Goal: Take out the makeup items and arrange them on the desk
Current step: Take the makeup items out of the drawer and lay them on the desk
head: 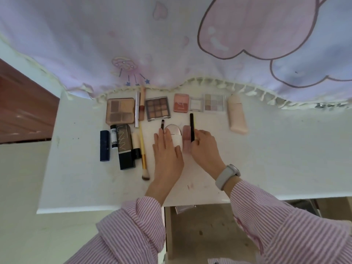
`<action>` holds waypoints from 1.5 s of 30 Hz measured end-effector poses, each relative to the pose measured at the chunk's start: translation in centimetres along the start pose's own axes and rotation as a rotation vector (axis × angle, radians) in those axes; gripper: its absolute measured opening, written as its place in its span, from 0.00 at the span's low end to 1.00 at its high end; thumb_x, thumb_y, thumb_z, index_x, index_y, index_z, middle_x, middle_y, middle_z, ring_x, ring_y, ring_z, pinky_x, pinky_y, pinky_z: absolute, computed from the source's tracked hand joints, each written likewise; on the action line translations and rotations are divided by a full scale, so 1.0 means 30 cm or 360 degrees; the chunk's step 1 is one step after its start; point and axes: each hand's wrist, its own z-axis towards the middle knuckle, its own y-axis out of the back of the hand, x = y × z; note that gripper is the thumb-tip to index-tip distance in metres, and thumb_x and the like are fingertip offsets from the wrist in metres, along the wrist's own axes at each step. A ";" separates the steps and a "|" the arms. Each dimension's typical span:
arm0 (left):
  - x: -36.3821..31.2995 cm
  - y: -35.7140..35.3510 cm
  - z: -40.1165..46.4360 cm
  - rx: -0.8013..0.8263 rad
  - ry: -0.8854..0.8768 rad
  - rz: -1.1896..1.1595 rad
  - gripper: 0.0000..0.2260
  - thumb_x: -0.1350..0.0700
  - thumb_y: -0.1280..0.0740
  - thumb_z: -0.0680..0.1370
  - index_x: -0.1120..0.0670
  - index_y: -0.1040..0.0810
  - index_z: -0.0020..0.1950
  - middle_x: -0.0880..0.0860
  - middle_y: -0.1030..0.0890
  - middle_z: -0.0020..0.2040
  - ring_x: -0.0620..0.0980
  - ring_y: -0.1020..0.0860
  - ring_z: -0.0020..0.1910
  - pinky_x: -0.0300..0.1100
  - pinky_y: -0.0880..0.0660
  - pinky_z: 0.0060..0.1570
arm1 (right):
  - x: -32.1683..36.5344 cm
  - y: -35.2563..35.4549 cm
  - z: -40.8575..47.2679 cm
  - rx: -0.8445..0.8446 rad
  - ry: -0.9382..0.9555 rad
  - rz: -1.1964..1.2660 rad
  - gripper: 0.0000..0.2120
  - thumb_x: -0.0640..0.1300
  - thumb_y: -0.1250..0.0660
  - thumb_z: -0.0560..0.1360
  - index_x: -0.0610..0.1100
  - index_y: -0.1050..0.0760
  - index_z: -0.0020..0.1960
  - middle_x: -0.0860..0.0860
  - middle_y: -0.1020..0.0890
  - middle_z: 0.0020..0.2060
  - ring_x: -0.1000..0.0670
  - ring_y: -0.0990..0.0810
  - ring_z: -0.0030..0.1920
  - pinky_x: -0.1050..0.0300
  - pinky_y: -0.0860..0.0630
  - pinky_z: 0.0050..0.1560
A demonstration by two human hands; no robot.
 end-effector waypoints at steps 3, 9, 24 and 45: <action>0.005 -0.002 0.009 0.0010 -0.0047 0.0007 0.24 0.57 0.48 0.82 0.60 0.55 0.75 0.58 0.55 0.76 0.55 0.59 0.75 0.45 0.58 0.73 | -0.009 0.000 -0.013 0.0069 0.0149 -0.0031 0.08 0.34 0.48 0.75 0.37 0.31 0.40 0.51 0.30 0.32 0.48 0.33 0.35 0.57 0.40 0.43; -0.072 -0.005 -0.049 -0.0292 -0.0157 0.0079 0.21 0.59 0.43 0.80 0.59 0.40 0.73 0.59 0.43 0.75 0.57 0.48 0.74 0.53 0.49 0.72 | -0.103 0.073 -0.085 0.0055 0.0117 0.0092 0.19 0.34 0.47 0.78 0.41 0.33 0.67 0.47 0.27 0.63 0.48 0.29 0.63 0.58 0.34 0.63; -0.392 -0.723 -0.650 0.0271 -0.0364 -0.0036 0.13 0.60 0.42 0.78 0.58 0.26 0.61 0.56 0.23 0.57 0.54 0.23 0.52 0.42 0.29 0.51 | -1.065 0.621 -0.514 0.0489 -0.0080 -0.0658 0.14 0.37 0.41 0.76 0.42 0.25 0.60 0.42 0.21 0.55 0.47 0.23 0.50 0.58 0.27 0.49; -0.510 -1.143 -0.526 0.0781 0.1017 -0.1041 0.08 0.56 0.28 0.71 0.52 0.23 0.47 0.55 0.19 0.55 0.49 0.21 0.49 0.38 0.26 0.44 | -1.421 0.694 -0.332 0.0514 -0.0945 0.0098 0.36 0.50 0.27 0.69 0.38 0.42 0.68 0.40 0.36 0.66 0.40 0.35 0.66 0.49 0.35 0.66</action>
